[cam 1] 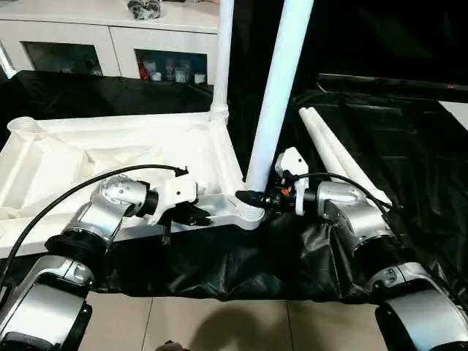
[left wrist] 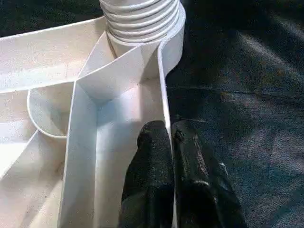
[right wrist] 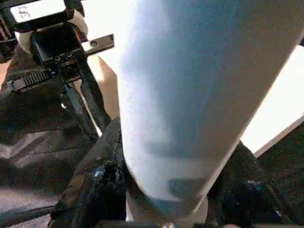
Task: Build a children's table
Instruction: Insert table leg to table base
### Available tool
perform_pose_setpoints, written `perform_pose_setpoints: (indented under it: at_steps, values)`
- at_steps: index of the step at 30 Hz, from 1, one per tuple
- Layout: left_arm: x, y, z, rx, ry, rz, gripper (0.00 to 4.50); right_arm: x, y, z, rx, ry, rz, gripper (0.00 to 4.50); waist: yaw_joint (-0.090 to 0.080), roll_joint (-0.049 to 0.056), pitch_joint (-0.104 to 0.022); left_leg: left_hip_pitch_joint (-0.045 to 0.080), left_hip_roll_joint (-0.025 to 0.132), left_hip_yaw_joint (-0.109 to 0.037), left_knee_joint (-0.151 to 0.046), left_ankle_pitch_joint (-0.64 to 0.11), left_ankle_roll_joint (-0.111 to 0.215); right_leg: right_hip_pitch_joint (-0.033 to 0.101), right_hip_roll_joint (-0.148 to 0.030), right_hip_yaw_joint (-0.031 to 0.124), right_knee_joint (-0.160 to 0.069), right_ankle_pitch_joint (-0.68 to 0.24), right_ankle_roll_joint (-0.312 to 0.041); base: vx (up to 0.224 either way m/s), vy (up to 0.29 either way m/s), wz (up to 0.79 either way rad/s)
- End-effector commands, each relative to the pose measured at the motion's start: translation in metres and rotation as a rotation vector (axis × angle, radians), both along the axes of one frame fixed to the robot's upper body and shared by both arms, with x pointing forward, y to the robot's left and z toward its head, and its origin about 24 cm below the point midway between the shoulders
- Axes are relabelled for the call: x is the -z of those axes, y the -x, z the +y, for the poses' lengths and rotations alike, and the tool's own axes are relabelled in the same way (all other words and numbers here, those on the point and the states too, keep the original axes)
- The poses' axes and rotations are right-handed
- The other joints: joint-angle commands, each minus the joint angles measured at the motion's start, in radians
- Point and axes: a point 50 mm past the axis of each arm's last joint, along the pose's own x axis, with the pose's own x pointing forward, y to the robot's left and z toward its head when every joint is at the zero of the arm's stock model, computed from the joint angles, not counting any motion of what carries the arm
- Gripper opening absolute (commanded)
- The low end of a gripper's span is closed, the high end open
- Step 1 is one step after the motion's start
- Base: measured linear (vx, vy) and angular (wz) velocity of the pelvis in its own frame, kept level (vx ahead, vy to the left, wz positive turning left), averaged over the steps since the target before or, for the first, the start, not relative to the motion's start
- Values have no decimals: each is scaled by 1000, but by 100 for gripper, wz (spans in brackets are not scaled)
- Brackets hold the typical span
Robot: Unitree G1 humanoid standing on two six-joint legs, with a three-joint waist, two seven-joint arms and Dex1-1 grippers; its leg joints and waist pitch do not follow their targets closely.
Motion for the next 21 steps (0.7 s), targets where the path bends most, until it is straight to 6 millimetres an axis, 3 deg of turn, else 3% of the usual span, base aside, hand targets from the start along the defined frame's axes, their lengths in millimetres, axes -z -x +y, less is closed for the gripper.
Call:
perform_pose_setpoints:
  at_steps: [1,9,17,21]
  values:
    - [-4,2,-12,126,-17,8,0,37,18,-5,-49,111,152,187,0,18,-54,23,40,-30,-82,-427,-40,12,-94,55,-104,-454,-172,0,0,0]
    - [-6,10,-12,222,6,80,0,42,33,-6,-190,93,179,187,11,17,-58,19,43,-23,-87,-378,-31,20,-90,56,-93,-327,-205,0,0,0]
    - [-7,6,-8,174,-8,65,0,47,37,-6,-201,102,178,187,15,16,-56,22,44,-24,-90,-389,-38,19,-92,56,-97,-367,-198,0,0,0]
    - [-9,-1,-9,66,16,24,0,48,23,-6,-5,102,138,187,10,17,-49,28,42,-29,-91,-442,-51,10,-97,56,-107,-468,-179,0,0,0]
